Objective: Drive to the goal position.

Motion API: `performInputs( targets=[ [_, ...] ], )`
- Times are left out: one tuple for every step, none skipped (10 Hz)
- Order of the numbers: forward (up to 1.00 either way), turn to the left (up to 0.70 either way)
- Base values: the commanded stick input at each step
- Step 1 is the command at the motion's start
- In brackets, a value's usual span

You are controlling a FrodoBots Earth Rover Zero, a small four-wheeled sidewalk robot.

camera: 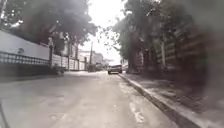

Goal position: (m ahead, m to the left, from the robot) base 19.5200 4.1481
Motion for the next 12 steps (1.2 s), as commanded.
performInputs(
  targets=[
    [0.70,0.00],
    [0.70,0.00],
    [0.70,0.02],
    [0.70,0.10],
    [0.70,0.20],
    [0.70,0.30],
    [0.70,0.05],
    [0.70,0.01],
    [0.70,0.00],
    [0.70,0.00],
    [0.70,0.00],
    [0.70,0.00]
  ],
)
